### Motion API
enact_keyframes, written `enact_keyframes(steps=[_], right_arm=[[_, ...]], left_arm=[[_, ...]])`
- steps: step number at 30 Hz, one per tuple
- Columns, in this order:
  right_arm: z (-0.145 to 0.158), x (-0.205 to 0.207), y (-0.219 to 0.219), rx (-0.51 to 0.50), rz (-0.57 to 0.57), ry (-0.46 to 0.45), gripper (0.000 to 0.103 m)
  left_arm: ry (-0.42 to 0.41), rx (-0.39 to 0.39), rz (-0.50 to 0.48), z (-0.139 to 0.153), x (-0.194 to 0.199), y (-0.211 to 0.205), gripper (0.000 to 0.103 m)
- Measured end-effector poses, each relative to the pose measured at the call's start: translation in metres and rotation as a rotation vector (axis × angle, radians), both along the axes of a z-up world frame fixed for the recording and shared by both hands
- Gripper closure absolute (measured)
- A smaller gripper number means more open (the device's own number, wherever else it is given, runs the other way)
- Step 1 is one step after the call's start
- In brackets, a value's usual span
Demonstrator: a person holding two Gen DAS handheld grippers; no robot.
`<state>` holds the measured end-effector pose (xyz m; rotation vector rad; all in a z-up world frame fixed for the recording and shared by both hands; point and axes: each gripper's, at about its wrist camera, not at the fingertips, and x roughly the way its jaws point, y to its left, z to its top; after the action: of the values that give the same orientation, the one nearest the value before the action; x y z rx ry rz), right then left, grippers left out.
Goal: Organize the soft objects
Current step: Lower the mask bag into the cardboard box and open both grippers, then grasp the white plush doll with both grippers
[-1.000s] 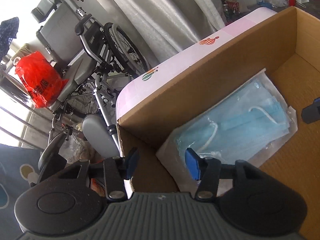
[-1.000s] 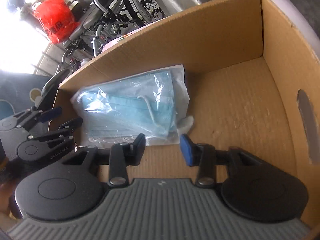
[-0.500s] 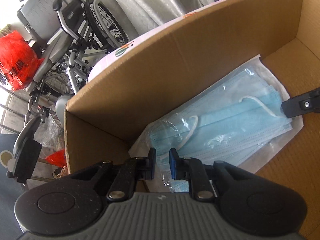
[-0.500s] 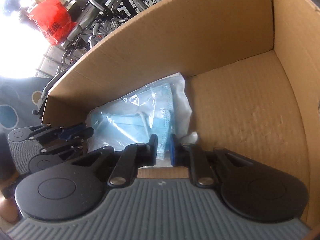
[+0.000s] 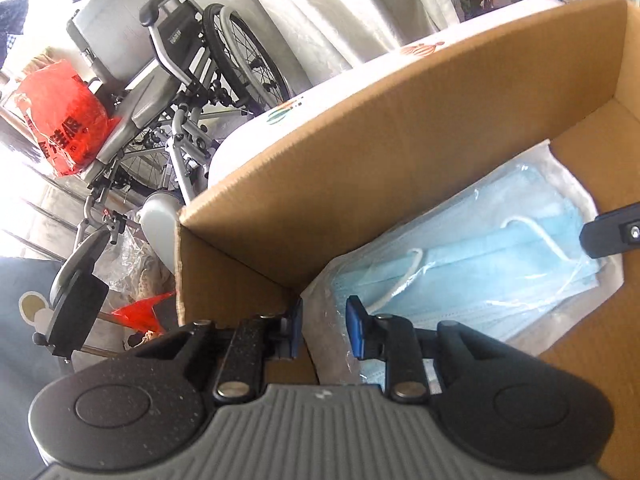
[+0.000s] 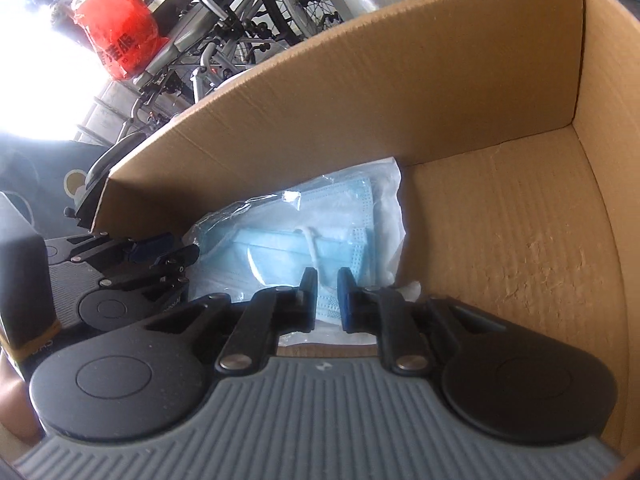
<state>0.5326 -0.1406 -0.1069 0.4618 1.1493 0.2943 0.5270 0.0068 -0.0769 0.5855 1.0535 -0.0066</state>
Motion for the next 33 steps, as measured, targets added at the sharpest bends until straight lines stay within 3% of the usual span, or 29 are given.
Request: enact_keyframes(steps=[5, 8, 13, 17, 22, 27, 31, 33], right_arm=[[0.045, -0.019, -0.015, 0.032, -0.011, -0.043, 0.091], [0.086, -0.044, -0.024, 0.029, 0.003, -0.09, 0.091], [0.156, -0.11, -0.044, 0.017, 0.091, -0.201, 0.084], [0.184, -0.171, -0.071, 0.051, 0.135, -0.225, 0.081], [0.173, -0.259, -0.101, 0.11, 0.136, -0.224, 0.08], [0.132, -0.325, -0.108, 0.13, 0.135, -0.203, 0.079], [0.09, -0.354, -0.091, 0.132, 0.166, -0.139, 0.076], [0.071, -0.364, -0.082, 0.161, 0.177, -0.098, 0.071]], left_arm=[[-0.045, 0.046, -0.068, 0.047, -0.034, -0.01, 0.077], [-0.084, 0.033, -0.092, 0.085, -0.067, -0.015, 0.071], [-0.173, -0.044, -0.141, 0.141, -0.151, -0.015, 0.045], [-0.186, -0.163, -0.184, 0.159, -0.219, -0.012, 0.046], [-0.156, -0.334, -0.21, 0.138, -0.297, -0.012, 0.046], [-0.107, -0.494, -0.205, 0.095, -0.36, -0.02, 0.044], [-0.104, -0.475, -0.233, 0.066, -0.383, -0.039, 0.036], [-0.085, -0.524, -0.216, 0.055, -0.388, -0.042, 0.027]])
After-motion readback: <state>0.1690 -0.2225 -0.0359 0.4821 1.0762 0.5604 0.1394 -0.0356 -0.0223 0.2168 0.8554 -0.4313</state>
